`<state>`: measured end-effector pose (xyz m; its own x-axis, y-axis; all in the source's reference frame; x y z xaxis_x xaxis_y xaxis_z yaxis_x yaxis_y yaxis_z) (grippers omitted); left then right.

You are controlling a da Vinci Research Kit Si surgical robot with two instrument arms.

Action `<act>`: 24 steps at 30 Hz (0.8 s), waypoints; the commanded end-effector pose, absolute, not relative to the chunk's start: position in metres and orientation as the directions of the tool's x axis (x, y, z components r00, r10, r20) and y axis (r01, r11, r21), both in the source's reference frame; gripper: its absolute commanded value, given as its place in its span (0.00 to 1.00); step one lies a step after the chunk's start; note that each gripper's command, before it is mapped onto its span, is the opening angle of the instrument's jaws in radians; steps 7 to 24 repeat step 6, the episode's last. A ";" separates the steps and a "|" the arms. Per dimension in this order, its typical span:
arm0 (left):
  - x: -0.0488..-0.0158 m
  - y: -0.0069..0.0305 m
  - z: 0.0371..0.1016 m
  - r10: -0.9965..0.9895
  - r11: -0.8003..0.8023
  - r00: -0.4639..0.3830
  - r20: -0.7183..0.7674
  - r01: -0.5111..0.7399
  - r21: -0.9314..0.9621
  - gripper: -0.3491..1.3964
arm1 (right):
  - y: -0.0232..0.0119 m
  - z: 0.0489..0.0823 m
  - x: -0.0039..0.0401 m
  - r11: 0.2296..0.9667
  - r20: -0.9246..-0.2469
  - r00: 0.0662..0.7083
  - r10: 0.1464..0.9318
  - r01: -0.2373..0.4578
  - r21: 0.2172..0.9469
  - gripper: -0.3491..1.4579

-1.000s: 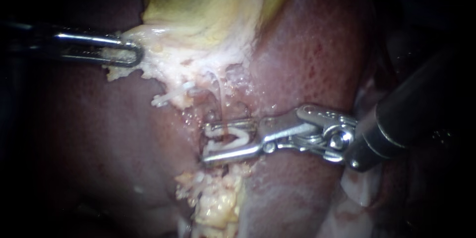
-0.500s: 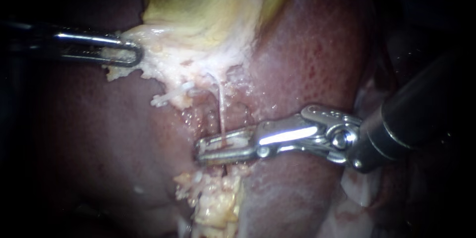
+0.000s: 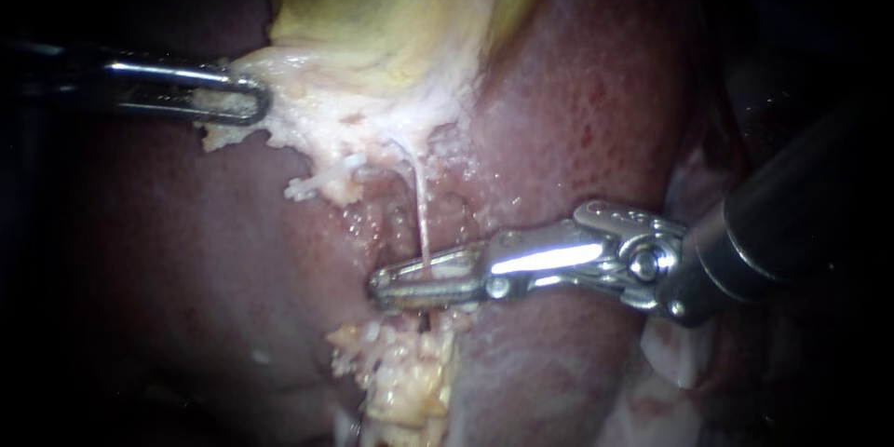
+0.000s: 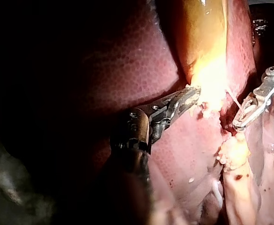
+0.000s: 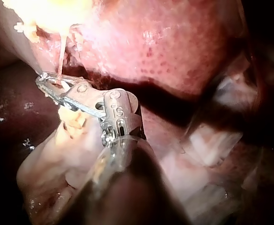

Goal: Clipping second clip right tube

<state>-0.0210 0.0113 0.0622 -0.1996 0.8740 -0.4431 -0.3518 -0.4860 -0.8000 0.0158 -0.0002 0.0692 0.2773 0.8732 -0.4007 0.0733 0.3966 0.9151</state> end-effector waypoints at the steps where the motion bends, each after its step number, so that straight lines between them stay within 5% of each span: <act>1: -0.0210 0.0113 0.0622 0.874 -0.486 -0.199 -0.443 -0.352 -0.800 0.00 | -0.0003 0.0692 0.0158 0.397 -0.401 0.278 0.873 0.073 0.915 0.00; 24: -0.0211 0.0114 0.0623 0.874 -0.486 -0.199 -0.443 -0.352 -0.800 0.00 | -0.0002 0.0693 0.0158 0.397 -0.401 0.277 0.873 0.073 0.915 0.00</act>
